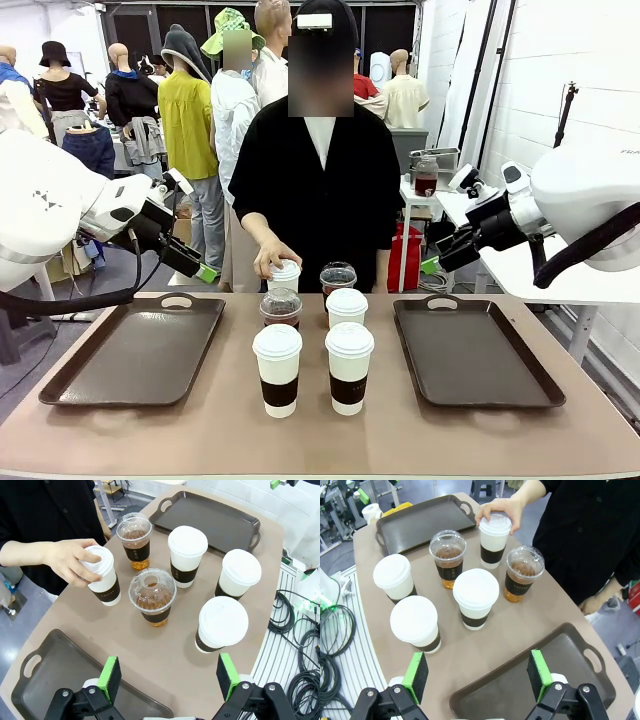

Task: Distribute the coffee onto the tray.
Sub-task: Pick up one iced Americano and place it on the right Handle tray.

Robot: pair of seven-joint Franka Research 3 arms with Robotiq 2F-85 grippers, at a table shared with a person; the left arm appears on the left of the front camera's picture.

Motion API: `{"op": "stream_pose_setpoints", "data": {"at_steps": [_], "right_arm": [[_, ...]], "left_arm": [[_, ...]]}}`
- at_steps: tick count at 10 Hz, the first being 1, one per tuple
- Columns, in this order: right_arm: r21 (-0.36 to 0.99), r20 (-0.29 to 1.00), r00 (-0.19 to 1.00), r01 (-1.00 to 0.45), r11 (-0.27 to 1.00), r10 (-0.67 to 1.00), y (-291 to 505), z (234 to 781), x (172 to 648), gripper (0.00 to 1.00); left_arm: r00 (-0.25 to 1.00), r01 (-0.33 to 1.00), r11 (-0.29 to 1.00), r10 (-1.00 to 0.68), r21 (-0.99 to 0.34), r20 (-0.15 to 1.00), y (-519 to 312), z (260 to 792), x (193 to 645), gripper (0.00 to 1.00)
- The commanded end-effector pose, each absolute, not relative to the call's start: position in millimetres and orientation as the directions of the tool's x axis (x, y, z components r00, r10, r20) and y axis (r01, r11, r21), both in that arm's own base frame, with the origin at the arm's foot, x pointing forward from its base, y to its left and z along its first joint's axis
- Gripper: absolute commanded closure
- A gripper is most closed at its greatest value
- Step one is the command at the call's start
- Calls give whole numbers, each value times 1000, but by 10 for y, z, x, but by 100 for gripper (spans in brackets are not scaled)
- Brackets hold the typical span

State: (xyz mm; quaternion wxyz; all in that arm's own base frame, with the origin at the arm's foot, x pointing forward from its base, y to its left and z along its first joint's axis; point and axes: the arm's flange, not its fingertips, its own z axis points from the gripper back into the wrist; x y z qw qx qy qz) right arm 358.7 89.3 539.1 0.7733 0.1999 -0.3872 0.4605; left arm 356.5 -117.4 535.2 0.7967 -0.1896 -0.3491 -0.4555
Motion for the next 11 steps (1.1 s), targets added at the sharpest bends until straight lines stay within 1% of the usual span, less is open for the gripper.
{"op": "stream_pose_setpoints", "data": {"at_steps": [1,3,4,6,7,9,10,11], "right_arm": [[-42,793,261,-878,476,551,893,5377,3616,0],[-42,793,261,-878,476,551,893,5377,3616,0],[-48,783,276,-867,496,558,890,5390,3587,0],[-79,729,268,-881,467,630,802,5584,3860,0],[-116,684,257,-886,450,683,747,5704,4059,0],[-178,577,182,-923,340,796,695,5885,4405,0],[-220,496,146,-933,286,856,687,5933,4591,0],[-283,425,127,-922,265,896,693,5971,4818,0]], "left_arm": [[336,865,502,-594,11,731,-1151,5364,3571,0],[336,865,502,-594,11,731,-1151,5364,3571,0],[336,865,502,-594,11,731,-1151,5364,3571,0],[336,865,502,-594,11,731,-1151,5364,3571,0],[336,865,502,-594,11,731,-1151,5364,3571,0],[336,865,502,-594,11,731,-1151,5364,3571,0],[336,865,502,-594,11,731,-1151,5364,3571,0],[336,865,502,-594,11,731,-1151,5364,3571,0]]}}
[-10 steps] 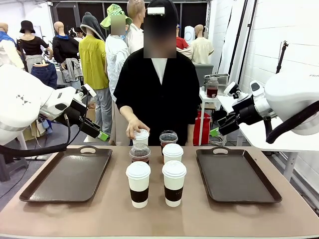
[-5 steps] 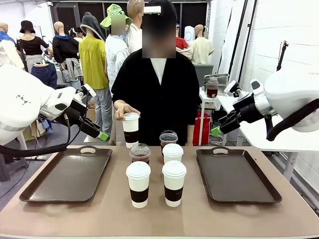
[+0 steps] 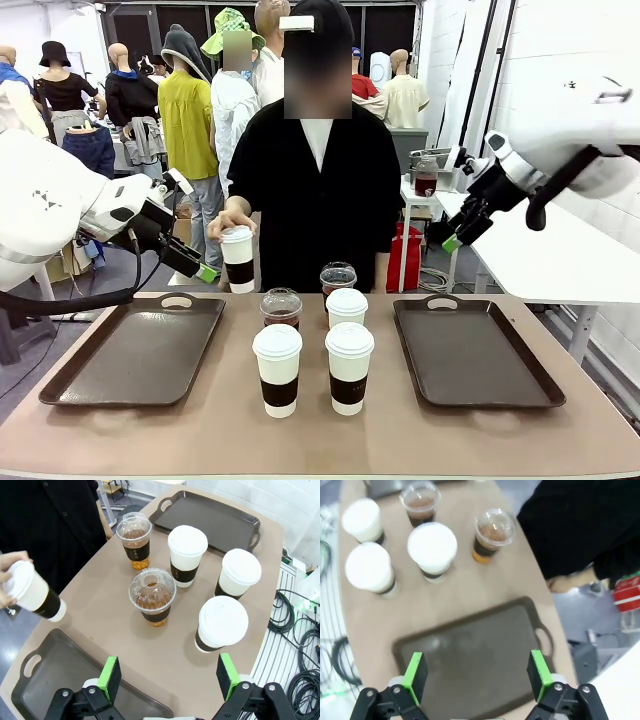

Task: Distribute the coffee onto the tray.
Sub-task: Pick up one iced Americano and place it on the right Handle tray.

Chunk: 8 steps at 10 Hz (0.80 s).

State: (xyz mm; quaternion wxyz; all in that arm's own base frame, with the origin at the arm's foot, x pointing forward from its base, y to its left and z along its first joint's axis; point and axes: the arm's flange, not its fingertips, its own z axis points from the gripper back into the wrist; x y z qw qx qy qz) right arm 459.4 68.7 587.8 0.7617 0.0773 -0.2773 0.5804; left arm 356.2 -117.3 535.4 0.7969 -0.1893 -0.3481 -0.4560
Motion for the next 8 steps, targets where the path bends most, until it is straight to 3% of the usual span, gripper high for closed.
{"op": "stream_pose_setpoints", "data": {"at_steps": [1,3,5,8], "right_arm": [[-326,367,96,-918,225,925,717,5973,4988,0],[-336,268,46,-932,138,962,739,5840,5321,0],[-257,233,28,-962,89,972,745,5618,5541,0],[-197,191,34,-978,73,981,760,5337,5646,0]], "left_arm": [[336,865,502,-594,11,731,-1151,5364,3571,0],[336,865,502,-594,11,731,-1151,5364,3571,0],[336,865,502,-594,11,731,-1151,5364,3571,0],[336,865,502,-594,11,731,-1151,5364,3571,0]]}}
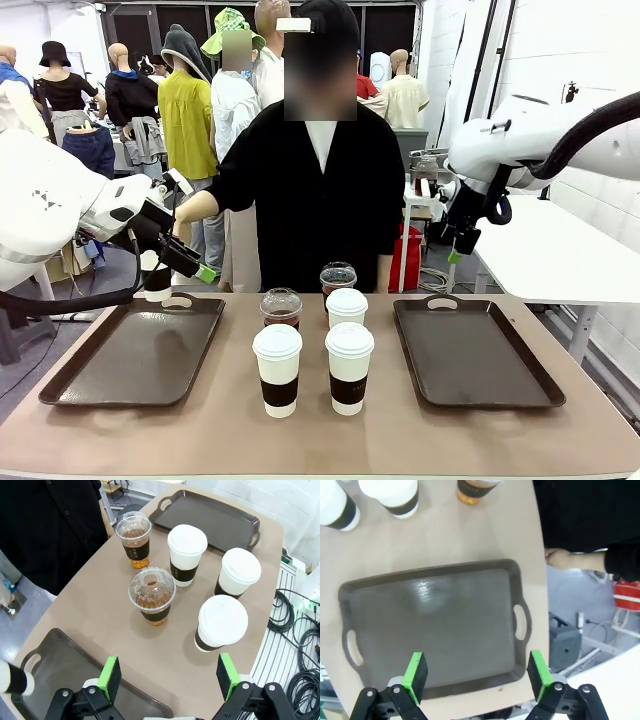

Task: Distribute the coffee onto the tray.
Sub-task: Pick up one iced Americano and place it on the right Handle tray.

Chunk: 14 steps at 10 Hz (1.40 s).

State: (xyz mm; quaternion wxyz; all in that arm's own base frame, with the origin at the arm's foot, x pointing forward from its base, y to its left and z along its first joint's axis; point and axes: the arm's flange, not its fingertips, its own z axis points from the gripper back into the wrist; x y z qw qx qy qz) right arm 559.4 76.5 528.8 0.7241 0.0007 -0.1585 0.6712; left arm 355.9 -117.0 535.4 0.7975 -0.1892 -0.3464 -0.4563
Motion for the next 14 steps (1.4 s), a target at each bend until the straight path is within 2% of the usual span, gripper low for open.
{"op": "stream_pose_setpoints", "data": {"at_steps": [1,3,4,8,14], "right_arm": [[-197,175,37,-978,72,984,769,5285,5656,0],[-244,163,87,-961,126,983,751,5281,5595,0],[-200,205,43,-976,85,978,768,5213,5618,0],[-208,194,48,-974,89,980,770,5234,5615,0],[-130,468,-23,-991,43,884,956,4458,6220,0]], "left_arm": [[336,865,502,-594,11,731,-1151,5364,3571,0],[336,865,502,-594,11,731,-1151,5364,3571,0],[336,865,502,-594,11,731,-1151,5364,3571,0],[336,865,502,-594,11,731,-1151,5364,3571,0],[336,865,502,-594,11,731,-1151,5364,3571,0]]}}
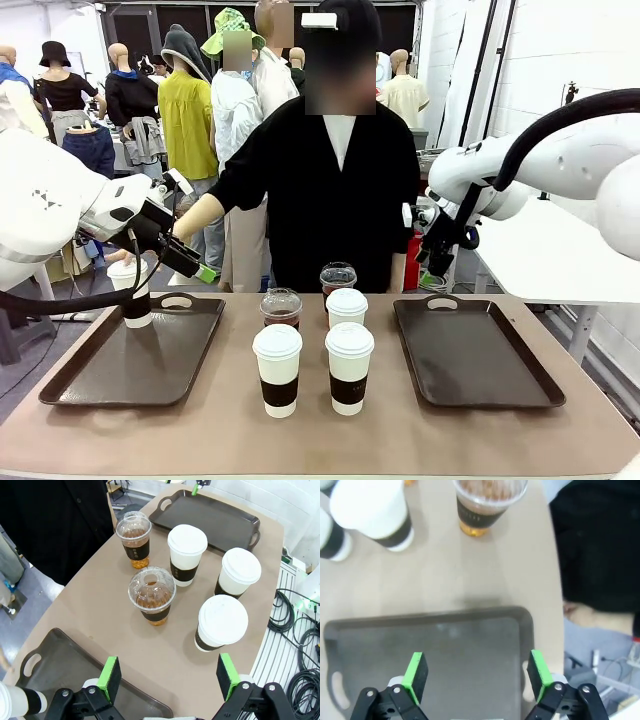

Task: Distribute the coffee onto the tray.
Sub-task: Pick up one iced Americano and place it on the right Handle tray.

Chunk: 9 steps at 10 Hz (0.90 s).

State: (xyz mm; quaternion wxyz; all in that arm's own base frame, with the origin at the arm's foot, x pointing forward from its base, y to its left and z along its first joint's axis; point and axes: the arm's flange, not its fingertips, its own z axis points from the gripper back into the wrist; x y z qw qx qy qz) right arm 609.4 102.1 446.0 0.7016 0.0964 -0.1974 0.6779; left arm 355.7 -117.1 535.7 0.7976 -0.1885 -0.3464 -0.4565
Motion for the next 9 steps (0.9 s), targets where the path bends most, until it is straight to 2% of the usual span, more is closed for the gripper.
{"op": "stream_pose_setpoints", "data": {"at_steps": [1,6,9], "right_arm": [[-114,516,-24,-993,41,856,942,4327,6296,0],[-5,758,-10,-1000,-10,652,755,3728,6475,0],[22,824,5,-999,-23,567,738,3414,6509,0]], "left_arm": [[336,865,502,-594,11,731,-1151,5364,3571,0],[336,865,502,-594,11,731,-1151,5364,3571,0],[336,865,502,-594,11,731,-1151,5364,3571,0]]}}
